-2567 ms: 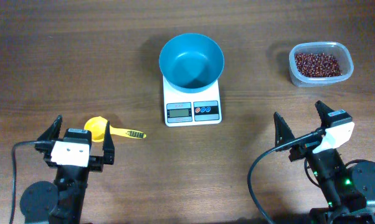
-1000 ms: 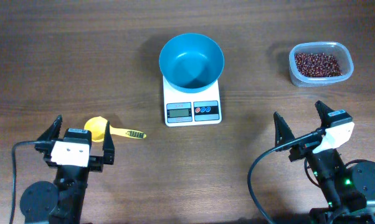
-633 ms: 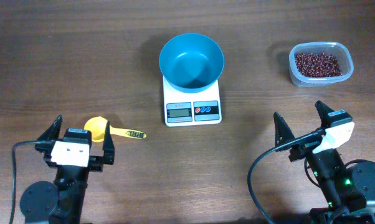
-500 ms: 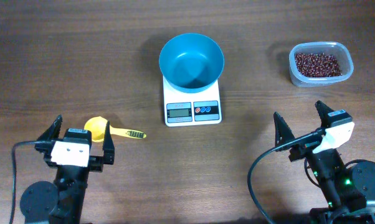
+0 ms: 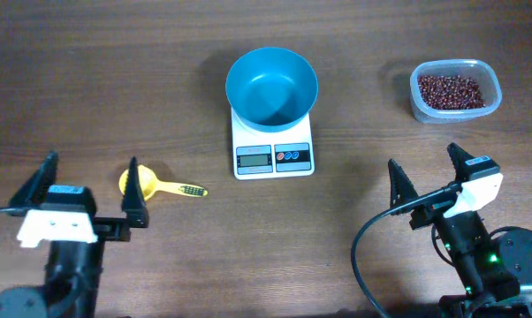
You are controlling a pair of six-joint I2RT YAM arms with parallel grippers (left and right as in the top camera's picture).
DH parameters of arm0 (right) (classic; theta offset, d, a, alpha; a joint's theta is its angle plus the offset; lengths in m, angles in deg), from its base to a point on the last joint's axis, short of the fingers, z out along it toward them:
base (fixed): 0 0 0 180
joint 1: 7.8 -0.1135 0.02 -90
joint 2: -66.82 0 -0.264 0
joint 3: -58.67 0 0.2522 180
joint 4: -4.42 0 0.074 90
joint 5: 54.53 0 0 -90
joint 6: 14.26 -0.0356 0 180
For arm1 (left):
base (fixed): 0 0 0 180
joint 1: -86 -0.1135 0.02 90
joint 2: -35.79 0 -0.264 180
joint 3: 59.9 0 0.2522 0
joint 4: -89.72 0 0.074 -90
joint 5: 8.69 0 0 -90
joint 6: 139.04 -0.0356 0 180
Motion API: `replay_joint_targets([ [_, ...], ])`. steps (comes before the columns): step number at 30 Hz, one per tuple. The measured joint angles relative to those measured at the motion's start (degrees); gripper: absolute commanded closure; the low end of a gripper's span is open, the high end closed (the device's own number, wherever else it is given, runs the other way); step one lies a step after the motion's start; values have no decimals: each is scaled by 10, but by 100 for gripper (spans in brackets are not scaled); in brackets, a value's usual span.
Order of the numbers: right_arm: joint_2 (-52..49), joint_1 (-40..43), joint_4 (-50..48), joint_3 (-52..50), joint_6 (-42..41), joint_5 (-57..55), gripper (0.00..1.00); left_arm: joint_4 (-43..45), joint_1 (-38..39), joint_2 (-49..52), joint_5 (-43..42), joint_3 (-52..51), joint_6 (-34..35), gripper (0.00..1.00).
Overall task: Scoop item into bowl and weigh 50g on scale
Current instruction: 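Move the left gripper to the yellow scoop and grasp its bowl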
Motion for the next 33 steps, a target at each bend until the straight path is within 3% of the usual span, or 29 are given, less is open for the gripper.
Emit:
replay_joint_targets([
  [5,0,0,0,0,0,0,1,-93,0,34,0,158,4,1],
  [8,0,0,0,0,-1,0,2,-159,0,129,0,245,4,1],
  [12,1,0,-1,0,0,0,1,-284,0,328,0,412,4,1],
  [15,1,0,0,0,0,0,1,-399,0,401,0,499,4,1],
  [20,1,0,0,0,0,0,1,-525,0,405,-33,508,4,1],
  [23,1,0,0,0,0,0,1,-545,0,405,-70,508,4,1],
  [25,1,0,-1,0,0,0,1,-541,0,405,-165,508,4,0],
  [26,1,0,-1,0,0,0,1,-542,0,405,-218,508,4,11],
  [29,1,0,-1,0,0,0,1,-537,0,405,-312,508,6,2],
  [31,1,0,-1,0,0,0,1,-536,1,409,-299,508,33,1],
  [33,1,0,0,0,0,0,1,-536,2,429,-206,508,117,1],
])
